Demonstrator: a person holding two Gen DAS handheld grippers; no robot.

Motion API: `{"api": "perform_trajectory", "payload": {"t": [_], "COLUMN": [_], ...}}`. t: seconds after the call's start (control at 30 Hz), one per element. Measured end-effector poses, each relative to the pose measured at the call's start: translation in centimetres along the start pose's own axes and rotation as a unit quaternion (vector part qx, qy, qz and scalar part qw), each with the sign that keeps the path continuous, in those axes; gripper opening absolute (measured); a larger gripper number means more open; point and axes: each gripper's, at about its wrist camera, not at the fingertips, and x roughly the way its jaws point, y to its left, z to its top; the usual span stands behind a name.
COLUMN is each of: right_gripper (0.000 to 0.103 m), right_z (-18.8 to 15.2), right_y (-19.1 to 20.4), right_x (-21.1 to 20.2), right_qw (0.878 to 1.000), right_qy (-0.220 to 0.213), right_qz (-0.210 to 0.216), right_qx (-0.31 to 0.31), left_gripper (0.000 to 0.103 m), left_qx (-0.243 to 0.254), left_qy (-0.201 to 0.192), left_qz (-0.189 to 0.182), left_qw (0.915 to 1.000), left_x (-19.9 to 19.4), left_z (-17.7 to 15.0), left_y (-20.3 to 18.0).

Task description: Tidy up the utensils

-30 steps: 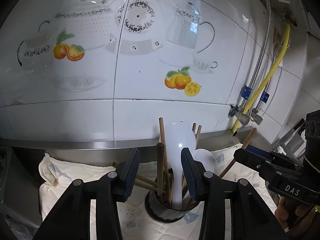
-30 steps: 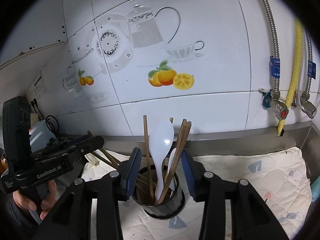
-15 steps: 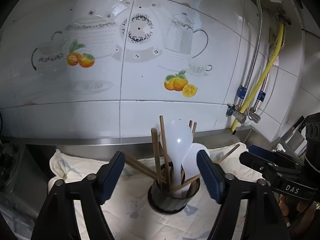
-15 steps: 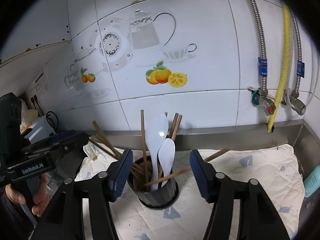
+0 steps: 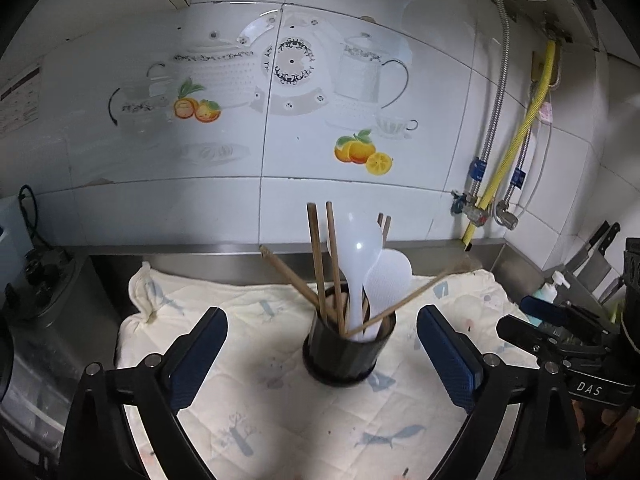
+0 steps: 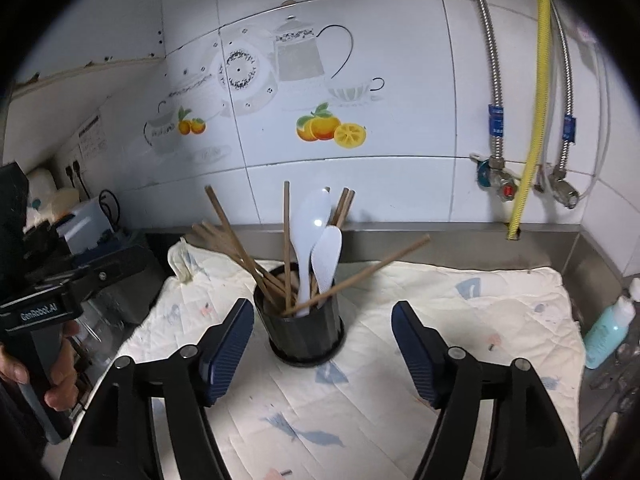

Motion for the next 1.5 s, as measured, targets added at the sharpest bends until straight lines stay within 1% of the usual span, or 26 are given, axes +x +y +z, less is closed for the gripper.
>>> {"api": "perform_trajectory", "payload": {"t": [0.2, 0.37, 0.5, 0.6, 0.67, 0.93, 1.13, 1.2, 1.37, 1.5], "right_gripper": [0.086, 0.088, 0.089, 0.089, 0.089, 0.09, 0.09, 0.09, 0.09, 0.09], "right_z": [-1.5, -2.7, -3.7, -4.5, -5.0, -6.0, -6.5, -6.5, -6.4, -6.5], "right_y": [1.0, 1.4, 1.2, 0.9, 0.8, 0.7, 0.6, 0.4, 0.4, 0.5], "right_x": [-1.3, -2.2, -2.8, -3.2, -3.5, -4.6, -5.0, -5.2, -5.5, -5.6], "right_qw": [1.0, 1.0, 1.0, 1.0, 0.999, 0.999, 0.999, 0.999, 1.0, 1.0], "right_qy": [0.008, 0.014, 0.02, 0.025, 0.029, 0.03, 0.031, 0.028, 0.024, 0.022], "right_qz": [-0.007, -0.011, -0.01, -0.017, -0.02, -0.021, -0.02, -0.019, -0.017, -0.014], "right_qx": [-0.011, -0.015, -0.006, -0.006, -0.006, -0.009, -0.01, -0.007, -0.009, -0.01], "left_gripper": [0.103, 0.103, 0.103, 0.103, 0.103, 0.103, 0.103, 0.103, 0.103, 0.103], "left_qx": [0.011, -0.004, -0.017, -0.034, -0.042, -0.055, -0.027, -0.017, -0.021, -0.013], "left_qy": [0.01, 0.019, 0.013, 0.013, 0.014, 0.024, 0.039, 0.045, 0.048, 0.048], "left_qz": [0.008, 0.015, 0.031, 0.027, 0.018, 0.023, 0.035, 0.047, 0.052, 0.054], "left_qw": [0.9999, 0.9997, 0.9993, 0.999, 0.9989, 0.998, 0.9982, 0.9977, 0.9972, 0.9973], "left_x": [-2.1, -3.4, -4.5, -4.9, -5.4, -6.1, -6.4, -6.5, -6.7, -6.8], "left_z": [-2.2, -3.6, -4.6, -5.0, -5.4, -6.8, -7.8, -8.2, -8.8, -8.9], "left_y": [-1.1, -1.0, -0.7, -0.2, -0.1, -0.3, -1.1, -1.3, -1.3, -1.7]}}
